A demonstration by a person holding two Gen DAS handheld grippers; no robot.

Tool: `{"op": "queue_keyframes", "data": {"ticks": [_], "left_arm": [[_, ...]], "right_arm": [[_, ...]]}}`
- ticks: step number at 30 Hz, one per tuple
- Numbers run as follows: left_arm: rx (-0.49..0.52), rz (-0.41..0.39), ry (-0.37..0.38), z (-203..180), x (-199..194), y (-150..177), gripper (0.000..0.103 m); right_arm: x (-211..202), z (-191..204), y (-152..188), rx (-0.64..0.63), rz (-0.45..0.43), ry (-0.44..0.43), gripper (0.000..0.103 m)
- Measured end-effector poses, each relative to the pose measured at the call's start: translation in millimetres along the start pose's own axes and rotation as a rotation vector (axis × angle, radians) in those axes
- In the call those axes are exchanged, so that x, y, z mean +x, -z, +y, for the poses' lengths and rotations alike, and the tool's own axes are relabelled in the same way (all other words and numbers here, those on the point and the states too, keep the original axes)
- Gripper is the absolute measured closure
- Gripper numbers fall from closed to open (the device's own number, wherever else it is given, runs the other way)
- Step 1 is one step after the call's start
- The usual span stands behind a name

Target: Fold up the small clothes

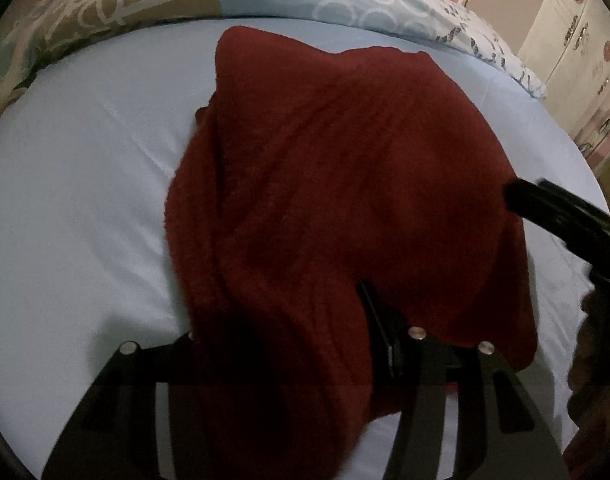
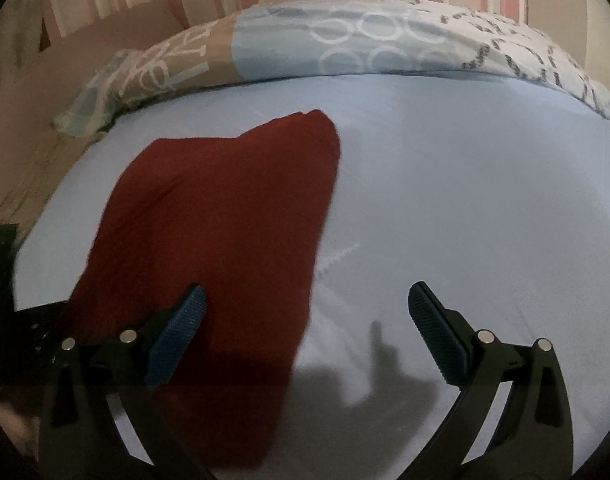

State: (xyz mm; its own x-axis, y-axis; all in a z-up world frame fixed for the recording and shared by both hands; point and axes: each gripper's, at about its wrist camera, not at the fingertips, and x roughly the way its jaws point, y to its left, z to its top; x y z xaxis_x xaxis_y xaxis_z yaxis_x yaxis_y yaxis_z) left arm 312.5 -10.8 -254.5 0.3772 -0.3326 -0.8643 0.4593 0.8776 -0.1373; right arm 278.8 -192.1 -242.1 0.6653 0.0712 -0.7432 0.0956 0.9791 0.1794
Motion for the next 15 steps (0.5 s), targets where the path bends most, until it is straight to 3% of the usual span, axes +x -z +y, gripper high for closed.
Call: {"op": "queue_keyframes", "data": {"ticks": [5,12,15], "left_arm": [[0.028,-0.003,-0.028,-2,2,0,0.048],[0.036,-0.002,-0.022,-1,3,0,0.048],[0.044,-0.004,-0.026,-2,4,-1,0.048]], "right_arm": [[17,11,-11,0.028,0.018,-0.024,0.003],[50,29,-8,0.027,0.11,-0.042,0.004],[53,32,-9,0.006,0.123,-0.046,0.013]]}}
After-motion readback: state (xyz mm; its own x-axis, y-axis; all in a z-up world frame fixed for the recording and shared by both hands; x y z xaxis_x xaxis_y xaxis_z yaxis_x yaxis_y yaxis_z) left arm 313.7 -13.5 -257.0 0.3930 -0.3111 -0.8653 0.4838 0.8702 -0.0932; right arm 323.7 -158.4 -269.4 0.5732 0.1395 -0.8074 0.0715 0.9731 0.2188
